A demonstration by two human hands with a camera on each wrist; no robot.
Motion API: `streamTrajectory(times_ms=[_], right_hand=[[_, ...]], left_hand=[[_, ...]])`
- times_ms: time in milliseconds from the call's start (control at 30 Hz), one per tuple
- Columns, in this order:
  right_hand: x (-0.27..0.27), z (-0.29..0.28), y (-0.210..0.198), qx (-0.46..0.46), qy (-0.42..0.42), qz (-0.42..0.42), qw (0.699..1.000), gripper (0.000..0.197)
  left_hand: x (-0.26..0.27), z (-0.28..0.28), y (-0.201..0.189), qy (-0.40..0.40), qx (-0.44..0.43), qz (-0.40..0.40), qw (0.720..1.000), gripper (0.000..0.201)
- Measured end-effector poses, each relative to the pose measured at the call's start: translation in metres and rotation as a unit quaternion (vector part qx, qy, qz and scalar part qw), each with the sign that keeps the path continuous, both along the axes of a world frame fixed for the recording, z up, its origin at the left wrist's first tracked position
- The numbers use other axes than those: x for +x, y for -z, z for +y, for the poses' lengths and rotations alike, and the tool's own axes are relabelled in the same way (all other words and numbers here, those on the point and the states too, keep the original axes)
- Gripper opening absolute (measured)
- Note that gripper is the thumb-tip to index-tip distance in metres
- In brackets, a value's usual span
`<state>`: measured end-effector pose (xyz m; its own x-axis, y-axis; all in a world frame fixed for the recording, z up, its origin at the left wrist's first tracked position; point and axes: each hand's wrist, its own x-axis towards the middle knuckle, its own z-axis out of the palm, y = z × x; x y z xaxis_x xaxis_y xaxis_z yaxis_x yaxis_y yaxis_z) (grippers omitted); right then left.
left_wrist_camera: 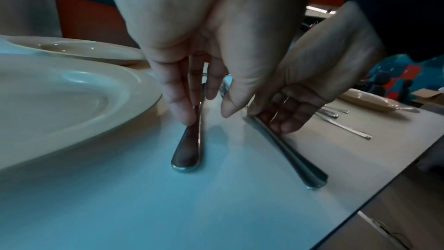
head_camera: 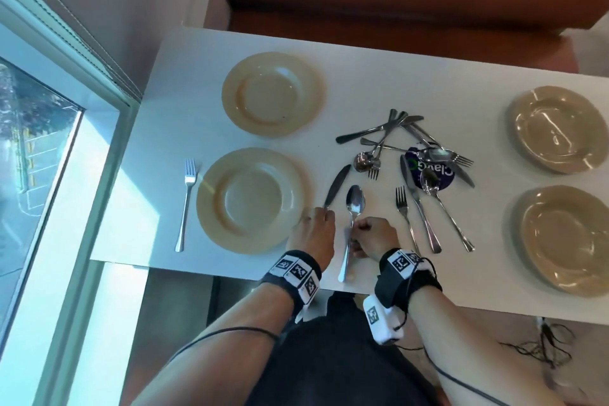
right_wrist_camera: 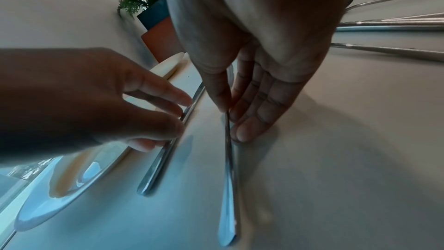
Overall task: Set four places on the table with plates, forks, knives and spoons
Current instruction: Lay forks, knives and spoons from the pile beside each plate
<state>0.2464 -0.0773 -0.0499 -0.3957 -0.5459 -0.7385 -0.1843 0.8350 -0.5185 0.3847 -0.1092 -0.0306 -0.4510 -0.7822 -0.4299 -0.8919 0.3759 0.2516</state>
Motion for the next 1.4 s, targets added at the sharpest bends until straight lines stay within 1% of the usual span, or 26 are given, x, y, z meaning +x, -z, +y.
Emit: streamTrajectory(times_ms=[133, 333, 700, 900, 1033, 1133, 1400], right_hand=[[-0.009, -0.001, 0.001, -0.004, -0.021, -0.013, 1.000, 0.011], [-0.018, -0.006, 0.000, -0.015, -0.049, -0.026, 0.998, 0.009], [-0.017, -0.027, 0.002, -0.018, -0.110, -0.006, 0.994, 0.008], [-0.009, -0.039, 0.011, -0.010, -0.132, 0.022, 0.991, 0.006], [-0.003, -0.043, 0.022, -0.016, -0.131, 0.031, 0.991, 0.013], [0.001, -0.044, 0.025, -0.023, -0.128, 0.031, 0.991, 0.014], [0.010, -0.048, 0.025, -0.040, -0.117, 0.031, 0.992, 0.004]], left_hand=[[-0.005, 0.003, 0.010, -0.031, 0.005, -0.017, 0.999, 0.051], [-0.004, 0.012, 0.006, -0.070, 0.008, -0.021, 0.997, 0.056], [-0.005, 0.021, 0.004, -0.123, 0.000, -0.037, 0.992, 0.055], [-0.005, 0.021, 0.005, -0.130, 0.001, -0.024, 0.991, 0.055], [-0.003, 0.020, 0.007, -0.128, 0.006, -0.022, 0.991, 0.056], [-0.001, 0.019, 0.010, -0.127, 0.005, -0.017, 0.992, 0.056], [0.002, 0.015, 0.015, -0.118, 0.006, -0.005, 0.993, 0.053]])
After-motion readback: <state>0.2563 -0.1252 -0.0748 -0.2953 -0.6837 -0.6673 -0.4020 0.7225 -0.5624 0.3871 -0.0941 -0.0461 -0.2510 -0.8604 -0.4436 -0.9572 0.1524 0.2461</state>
